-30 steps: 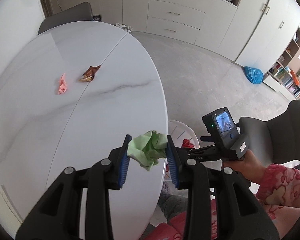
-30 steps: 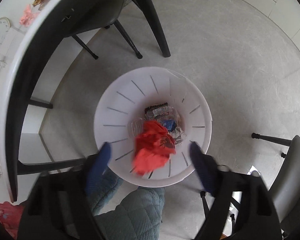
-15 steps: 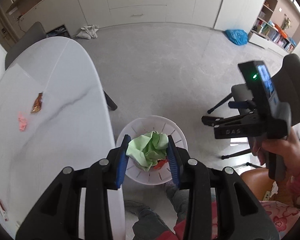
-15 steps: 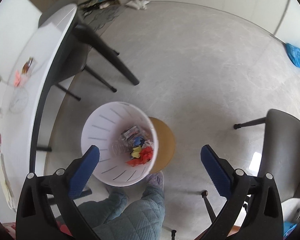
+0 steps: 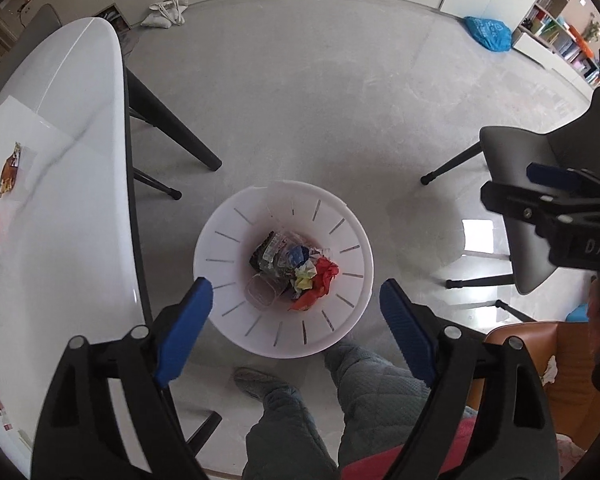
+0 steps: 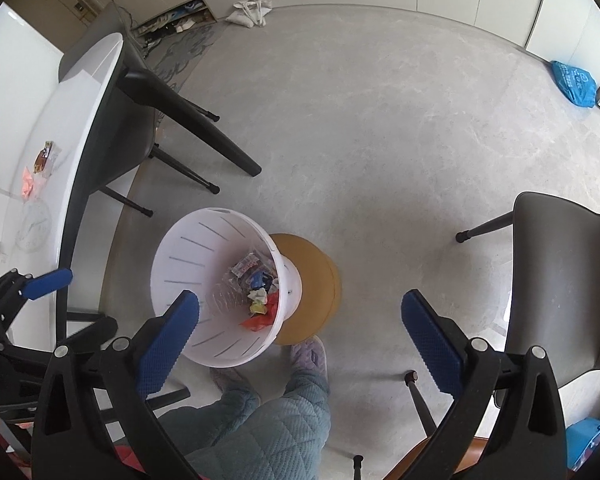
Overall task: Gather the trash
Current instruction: 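Drop the red tissue in the bin with right tool while left drops green tissue, then move both open tools back over the table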
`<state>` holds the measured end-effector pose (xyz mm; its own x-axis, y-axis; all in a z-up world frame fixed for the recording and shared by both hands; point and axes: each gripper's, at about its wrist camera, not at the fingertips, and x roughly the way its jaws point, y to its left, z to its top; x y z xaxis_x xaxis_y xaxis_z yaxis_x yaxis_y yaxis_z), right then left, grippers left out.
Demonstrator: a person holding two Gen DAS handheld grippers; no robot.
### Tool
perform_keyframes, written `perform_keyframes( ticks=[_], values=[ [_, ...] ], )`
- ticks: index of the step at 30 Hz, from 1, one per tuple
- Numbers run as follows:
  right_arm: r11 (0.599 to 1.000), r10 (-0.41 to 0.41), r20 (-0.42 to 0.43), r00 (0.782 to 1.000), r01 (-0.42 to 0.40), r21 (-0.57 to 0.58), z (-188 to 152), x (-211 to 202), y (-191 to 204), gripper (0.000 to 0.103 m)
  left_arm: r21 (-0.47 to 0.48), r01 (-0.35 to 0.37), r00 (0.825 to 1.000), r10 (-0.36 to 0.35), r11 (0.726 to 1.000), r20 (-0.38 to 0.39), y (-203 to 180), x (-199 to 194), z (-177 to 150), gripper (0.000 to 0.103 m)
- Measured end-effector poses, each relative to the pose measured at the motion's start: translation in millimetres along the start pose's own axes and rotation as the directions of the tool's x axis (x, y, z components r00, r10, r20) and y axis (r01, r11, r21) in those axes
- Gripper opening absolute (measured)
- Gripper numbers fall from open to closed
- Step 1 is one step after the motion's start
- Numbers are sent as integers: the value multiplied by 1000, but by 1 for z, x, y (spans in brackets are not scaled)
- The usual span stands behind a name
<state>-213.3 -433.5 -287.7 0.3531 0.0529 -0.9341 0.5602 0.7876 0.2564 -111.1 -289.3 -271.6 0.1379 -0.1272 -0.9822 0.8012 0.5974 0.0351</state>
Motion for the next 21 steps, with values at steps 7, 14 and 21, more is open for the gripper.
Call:
perform_keyframes(
  ticks=[7, 14, 21],
  values=[
    [999, 0, 38, 999, 2, -49, 6, -15, 24, 100, -99, 25, 996, -16, 995, 91, 22, -45, 5, 85],
    [990, 53, 122, 991, -36, -139, 22, -60, 72, 100, -157, -14, 969, 52, 987, 241, 60, -118, -3, 95],
    [964, 110, 220, 969, -50, -261, 38, -111, 138, 100, -253, -13, 934, 101, 967, 342, 108, -175, -25, 95]
  ],
)
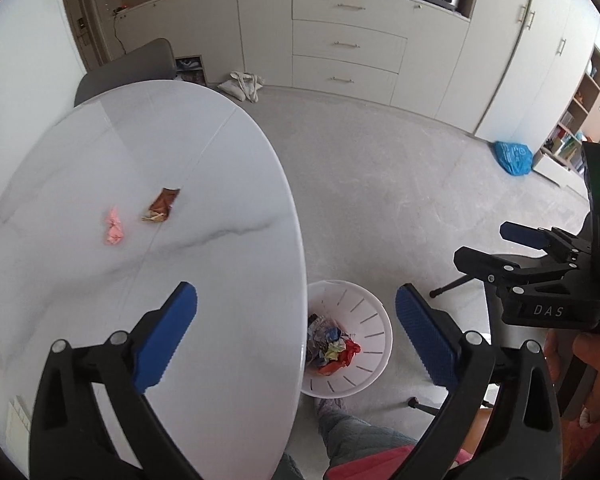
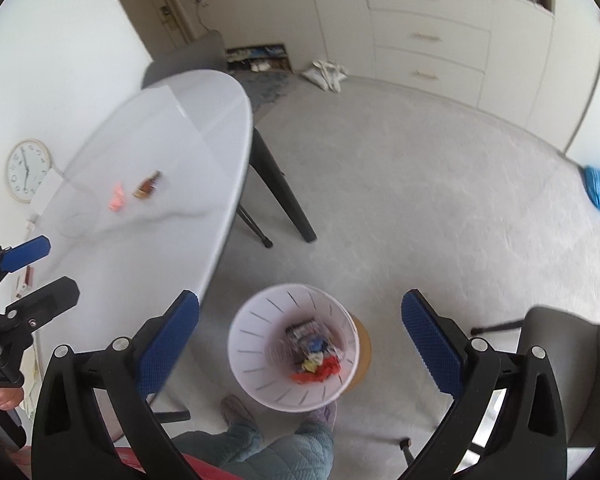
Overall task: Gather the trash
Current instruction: 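Move both open tools back over the table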
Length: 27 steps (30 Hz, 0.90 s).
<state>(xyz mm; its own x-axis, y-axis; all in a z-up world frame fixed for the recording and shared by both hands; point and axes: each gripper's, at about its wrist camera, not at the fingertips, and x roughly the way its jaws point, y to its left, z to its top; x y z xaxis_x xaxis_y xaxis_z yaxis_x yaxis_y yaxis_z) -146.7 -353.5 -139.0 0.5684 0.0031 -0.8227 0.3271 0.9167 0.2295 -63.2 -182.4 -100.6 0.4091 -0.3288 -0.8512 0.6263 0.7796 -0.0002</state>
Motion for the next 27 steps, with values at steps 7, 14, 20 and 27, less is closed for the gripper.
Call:
perform_keyframes(
  ticks=[7, 14, 20, 27],
  values=[
    [995, 29, 51, 998, -23, -102, 20, -11, 50, 100, -89, -36, 998, 41, 995, 56, 48, -24, 2, 95],
    [986, 65, 49, 997, -57, -159, 34, -3, 85, 100, -148, -56, 996, 66, 987, 60, 86, -27, 0, 95],
    [975, 93, 25, 995, -86, -203, 47, 17, 110, 100, -189, -87, 994, 99, 978, 54, 114, -21, -1, 95],
    [946, 118, -46, 992, -127, -297, 76, 82, 155, 100, -252, -160, 985, 171, 955, 22, 160, -9, -4, 95]
  ],
)
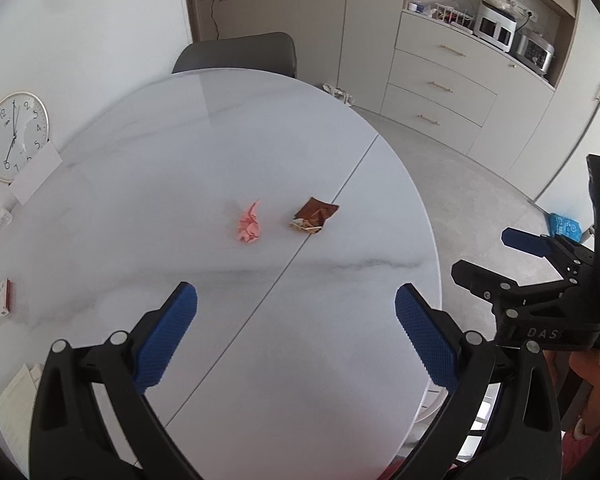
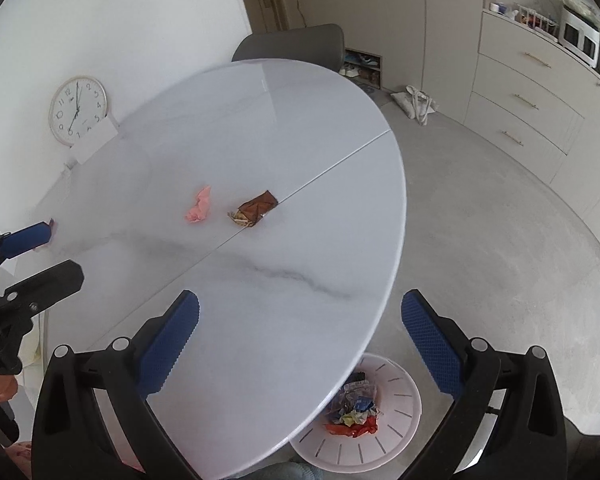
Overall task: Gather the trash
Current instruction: 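Move both open tools back over the table, then grasp the brown wrapper with the right tool, then lift the brown wrapper with the right tool while the left tool grasps the pink paper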
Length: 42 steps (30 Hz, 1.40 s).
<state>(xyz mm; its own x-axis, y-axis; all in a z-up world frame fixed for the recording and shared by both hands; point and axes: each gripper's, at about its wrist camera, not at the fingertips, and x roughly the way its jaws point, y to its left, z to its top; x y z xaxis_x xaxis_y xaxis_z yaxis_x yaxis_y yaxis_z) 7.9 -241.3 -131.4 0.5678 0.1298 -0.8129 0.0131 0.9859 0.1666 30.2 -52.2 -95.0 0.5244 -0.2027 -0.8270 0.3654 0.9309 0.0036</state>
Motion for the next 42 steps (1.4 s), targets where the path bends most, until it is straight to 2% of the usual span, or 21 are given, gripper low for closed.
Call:
perform_keyframes(
  ticks=[3, 7, 12, 17, 20, 22, 23, 25, 28, 33, 36, 37, 38, 40, 42],
  values=[
    [999, 24, -41, 999, -25, -29, 21, 39, 12, 100, -33, -39, 999, 39, 999, -14, 17, 12, 4, 95],
    [999, 38, -87, 995, -40, -27, 45, 88, 23, 100, -78, -58, 998, 55, 995, -40, 36, 27, 8, 95],
    [1000, 4, -136, 991, -3, 3, 66, 141, 32, 100, -99, -83, 995, 77, 992, -64, 53, 47, 14, 95],
    [998, -56, -196, 979, 55, -7, 68, 179, 48, 84, -121, -93, 993, 83, 988, -85, 66, 64, 18, 95],
    [997, -79, -203, 976, 74, -33, 64, 187, 58, 72, -133, -97, 992, 85, 986, -98, 72, 74, 20, 95],
    [994, -105, -185, 977, 95, -63, 64, 186, 64, 57, -132, -102, 990, 88, 986, -106, 75, 81, 20, 95],
    [993, -108, -180, 978, 97, -71, 65, 185, 65, 52, -131, -104, 990, 90, 986, -110, 75, 84, 20, 95],
    [994, -94, -176, 980, 83, -68, 67, 184, 64, 34, -128, -105, 989, 91, 986, -115, 76, 91, 21, 95],
    [997, -65, -183, 981, 57, -48, 69, 184, 58, 21, -119, -106, 988, 91, 987, -124, 76, 103, 23, 95],
    [1000, 3, -180, 984, -2, 7, 68, 179, 46, 19, -99, -104, 985, 89, 990, -146, 74, 133, 30, 95],
    [997, 61, -162, 985, -54, 49, 68, 169, 33, 19, -105, -86, 983, 68, 991, -170, 71, 156, 34, 85],
    [996, 79, -154, 985, -71, 57, 69, 166, 29, 19, -106, -83, 982, 63, 991, -179, 70, 166, 36, 85],
    [995, 88, -146, 985, -80, 63, 69, 162, 25, 19, -103, -84, 981, 64, 991, -183, 69, 173, 38, 84],
    [993, 97, -132, 986, -88, 74, 69, 152, 17, 19, -86, -82, 978, 64, 993, -199, 64, 189, 43, 75],
    [990, 117, -121, 986, -105, 96, 69, 142, 8, 19, -74, -76, 975, 58, 994, -217, 60, 202, 45, 72]
  ],
)
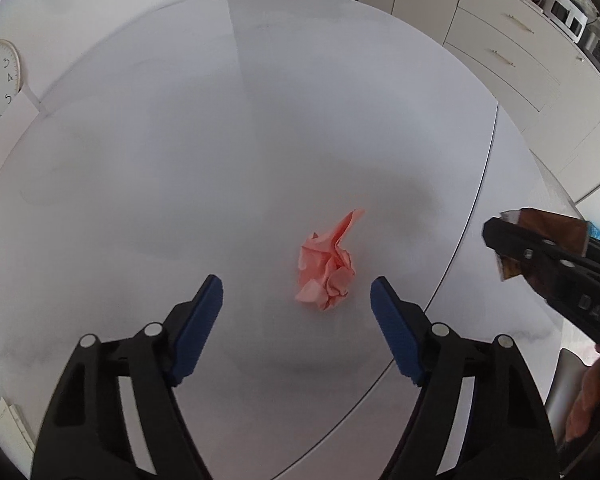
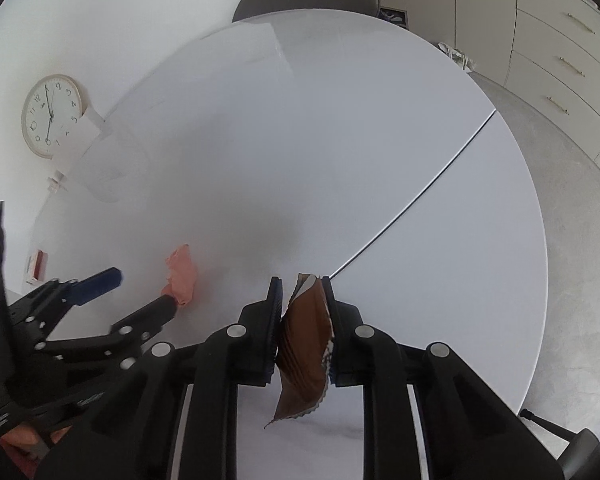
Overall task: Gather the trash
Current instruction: 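Lift the brown wrapper with the right tool while the left tool grasps the pink paper, then carry the brown wrapper and pink paper over the white bin with both tools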
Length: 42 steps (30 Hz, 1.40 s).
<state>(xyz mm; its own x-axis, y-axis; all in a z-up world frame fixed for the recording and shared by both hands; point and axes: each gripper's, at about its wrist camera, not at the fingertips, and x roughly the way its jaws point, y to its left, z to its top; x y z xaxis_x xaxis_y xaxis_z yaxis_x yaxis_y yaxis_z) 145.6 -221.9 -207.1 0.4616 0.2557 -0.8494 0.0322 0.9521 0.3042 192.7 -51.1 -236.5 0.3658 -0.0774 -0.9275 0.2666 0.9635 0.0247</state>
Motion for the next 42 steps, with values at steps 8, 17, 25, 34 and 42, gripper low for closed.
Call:
perform_keyframes(
  ticks=[8, 17, 25, 34, 42],
  values=[
    [1000, -4, 24, 1000, 4, 16, 0, -23, -12, 19, -9, 13, 1000, -13, 1000, -15, -13, 23, 8, 53],
    [1000, -4, 11, 1000, 4, 18, 1, -16, -9, 19, -16, 49, 999, -49, 999, -12, -18, 16, 10, 29],
    [1000, 10, 46, 999, -10, -6, -2, -41, -3, 19, -42, 79, 996, -77, 996, 51, -23, -42, 5, 28],
    [1000, 4, 138, 990, -1, -21, -39, -118, -4, 19, 37, 82, 983, -87, 996, 162, -53, -142, -28, 28],
    [999, -41, 182, 982, 35, 39, -99, -171, -25, 19, 129, 77, 974, -103, 989, 203, -87, -199, -61, 28]
  ],
)
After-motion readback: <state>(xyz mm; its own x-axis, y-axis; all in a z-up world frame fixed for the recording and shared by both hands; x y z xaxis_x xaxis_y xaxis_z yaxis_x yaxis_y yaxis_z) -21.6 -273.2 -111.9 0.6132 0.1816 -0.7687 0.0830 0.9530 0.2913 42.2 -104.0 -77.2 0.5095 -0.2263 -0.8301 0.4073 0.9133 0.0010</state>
